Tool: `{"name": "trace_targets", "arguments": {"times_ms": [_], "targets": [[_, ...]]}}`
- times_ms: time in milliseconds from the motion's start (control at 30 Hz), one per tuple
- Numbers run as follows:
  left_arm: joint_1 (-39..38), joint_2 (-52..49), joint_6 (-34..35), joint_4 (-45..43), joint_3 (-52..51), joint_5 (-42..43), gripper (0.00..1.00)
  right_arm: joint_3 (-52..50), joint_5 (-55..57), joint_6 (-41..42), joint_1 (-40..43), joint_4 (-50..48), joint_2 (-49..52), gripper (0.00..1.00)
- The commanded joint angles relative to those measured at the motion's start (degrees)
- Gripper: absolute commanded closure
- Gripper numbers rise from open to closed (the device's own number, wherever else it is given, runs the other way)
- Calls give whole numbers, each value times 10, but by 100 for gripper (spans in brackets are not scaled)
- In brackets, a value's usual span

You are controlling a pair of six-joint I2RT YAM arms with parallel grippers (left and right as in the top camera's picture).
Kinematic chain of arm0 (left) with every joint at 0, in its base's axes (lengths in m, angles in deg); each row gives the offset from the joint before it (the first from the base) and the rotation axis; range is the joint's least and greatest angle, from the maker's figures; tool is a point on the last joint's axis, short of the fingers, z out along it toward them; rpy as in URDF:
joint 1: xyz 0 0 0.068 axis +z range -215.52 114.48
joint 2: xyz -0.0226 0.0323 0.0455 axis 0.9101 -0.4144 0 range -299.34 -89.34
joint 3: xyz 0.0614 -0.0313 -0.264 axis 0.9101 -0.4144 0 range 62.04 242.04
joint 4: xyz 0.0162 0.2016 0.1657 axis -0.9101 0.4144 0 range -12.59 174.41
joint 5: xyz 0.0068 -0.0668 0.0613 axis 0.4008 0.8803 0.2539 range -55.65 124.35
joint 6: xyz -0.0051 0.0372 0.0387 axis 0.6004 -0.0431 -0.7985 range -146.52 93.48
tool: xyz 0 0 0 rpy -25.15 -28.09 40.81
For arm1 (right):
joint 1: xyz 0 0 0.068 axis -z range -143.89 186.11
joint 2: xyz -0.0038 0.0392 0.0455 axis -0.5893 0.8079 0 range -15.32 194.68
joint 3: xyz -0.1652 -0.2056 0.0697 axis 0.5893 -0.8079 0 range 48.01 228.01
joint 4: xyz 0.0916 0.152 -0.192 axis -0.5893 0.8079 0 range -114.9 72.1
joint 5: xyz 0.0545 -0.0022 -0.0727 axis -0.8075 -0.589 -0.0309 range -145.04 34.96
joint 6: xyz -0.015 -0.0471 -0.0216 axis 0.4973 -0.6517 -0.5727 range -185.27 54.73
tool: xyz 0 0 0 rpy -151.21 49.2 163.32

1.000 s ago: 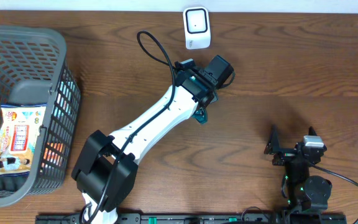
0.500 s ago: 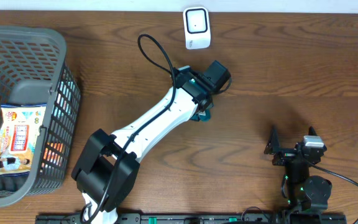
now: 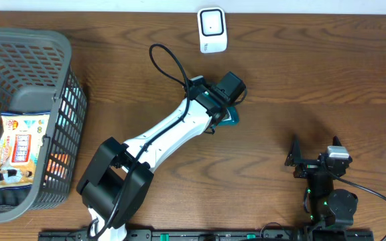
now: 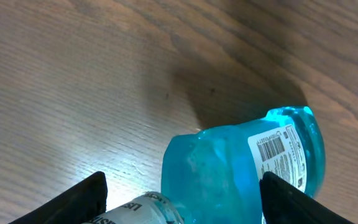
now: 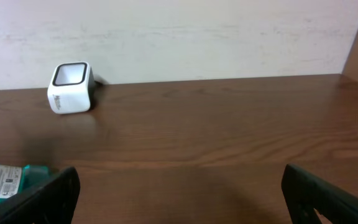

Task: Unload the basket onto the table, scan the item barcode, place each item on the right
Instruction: 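Lower the bottle onto the table and open the left gripper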

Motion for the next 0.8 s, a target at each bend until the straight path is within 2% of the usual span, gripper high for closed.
{"name": "trace_targets", "arguments": {"times_ms": [0,133,300,333,367,533,767], "targets": [[-4,-11,38,-1,-41,-1,25,-1,5,-7,-1,2,-3,1],[-15,-11,80,-27,-72,-1,25,-1,5,-7,-1,2,-3,1],[-28,-11,100,-44,-87,-2,25,-1,5,-7,-1,2,-3,1],[-29,-11,100,-43,-87,-2,23,-1,5,-7,-1,2,-3,1],[-30,-11,100,-42,-87,-1,16,-1,5,-7,-1,2,-3,1],[-30,-11,106,-7,-87,10,12,-1,5,-7,-1,2,-3,1],[-27,3,208,28,-87,65,6,-1,5,-7,-1,2,-3,1]]}}
